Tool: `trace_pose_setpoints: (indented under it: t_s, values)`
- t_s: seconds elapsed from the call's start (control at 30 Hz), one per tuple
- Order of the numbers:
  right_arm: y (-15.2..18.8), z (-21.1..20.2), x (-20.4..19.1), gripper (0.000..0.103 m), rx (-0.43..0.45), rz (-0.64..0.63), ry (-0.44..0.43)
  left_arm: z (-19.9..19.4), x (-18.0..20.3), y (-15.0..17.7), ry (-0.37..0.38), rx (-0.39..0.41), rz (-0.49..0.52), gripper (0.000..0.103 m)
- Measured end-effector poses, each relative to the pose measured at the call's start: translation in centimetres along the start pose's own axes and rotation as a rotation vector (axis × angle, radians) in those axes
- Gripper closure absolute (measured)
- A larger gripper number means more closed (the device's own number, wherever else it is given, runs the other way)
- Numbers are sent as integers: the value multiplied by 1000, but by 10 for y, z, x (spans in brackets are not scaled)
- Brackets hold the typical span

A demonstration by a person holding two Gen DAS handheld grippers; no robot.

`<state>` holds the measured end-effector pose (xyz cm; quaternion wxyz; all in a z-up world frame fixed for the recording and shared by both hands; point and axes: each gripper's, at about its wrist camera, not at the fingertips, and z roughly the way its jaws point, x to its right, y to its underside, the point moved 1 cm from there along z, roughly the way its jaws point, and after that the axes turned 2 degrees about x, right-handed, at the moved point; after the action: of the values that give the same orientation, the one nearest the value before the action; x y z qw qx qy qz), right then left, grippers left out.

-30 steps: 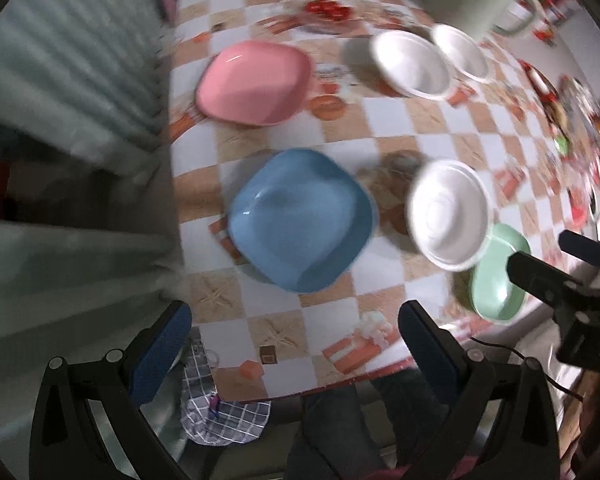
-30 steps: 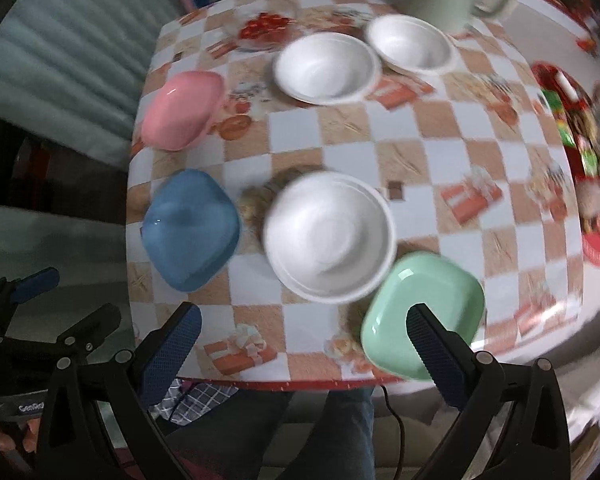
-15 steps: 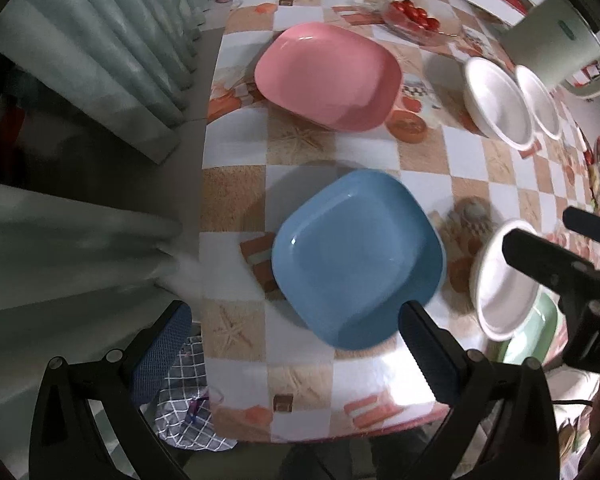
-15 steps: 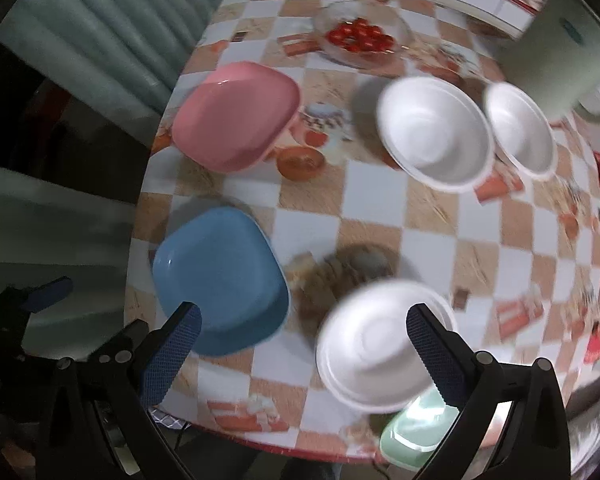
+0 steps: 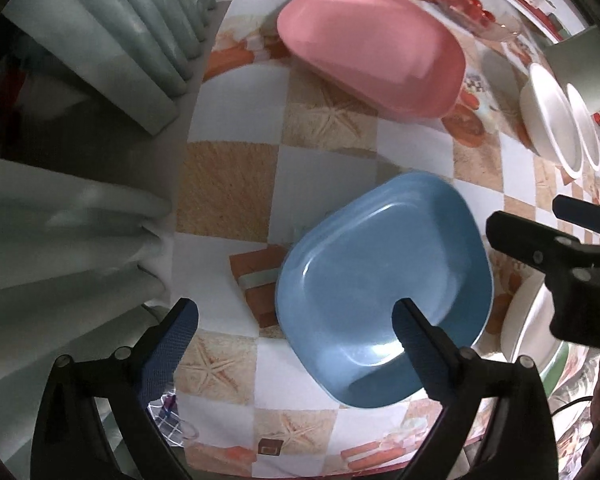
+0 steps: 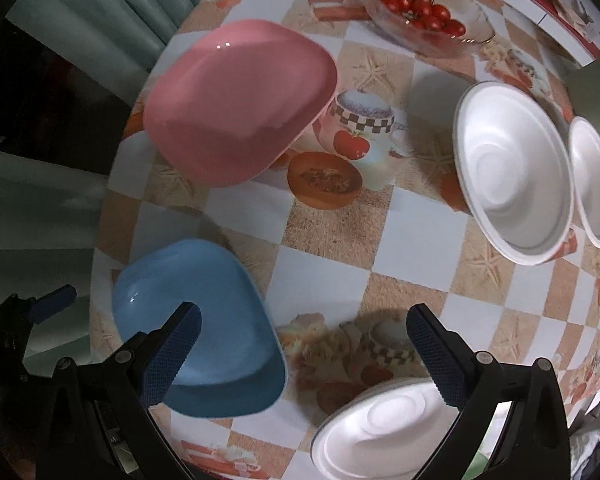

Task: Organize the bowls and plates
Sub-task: 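Grasp the blue square plate rim with the left gripper while the right gripper grasps it too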

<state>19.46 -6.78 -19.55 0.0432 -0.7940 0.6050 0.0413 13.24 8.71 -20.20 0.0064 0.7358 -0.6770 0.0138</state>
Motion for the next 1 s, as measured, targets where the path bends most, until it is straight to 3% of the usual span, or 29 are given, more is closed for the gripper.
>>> trace_pose_setpoints:
  t_s: [0.27,0.43,0.63,0.67,0.77,0.83,0.93,1.0]
  values:
    - [0,30,-16,0,-58,-45,-14,22,-1,4,15,-36,-15,5]
    - [3,48,-28,0,-86,-41,-32,36,-4,-1,29,-57,4,11]
    - [5,59,-42,1,-111,-33,-116,34,-4,-8,73,-38,37,14]
    - [5,61,-44,9,-119,-32,-131,34,-4,-9,80,-37,42,15]
    - [4,62,-49,20,-113,-32,-167,32,-4,-11,92,-32,62,21]
    - [3,62,-54,34,-116,-32,-193,29,-4,-13,106,-30,72,26]
    - [2,65,-55,39,-118,-14,-187,28,-14,-14,121,-21,58,33]
    - [2,64,-44,53,-116,7,-190,26,-22,-9,143,-15,35,37]
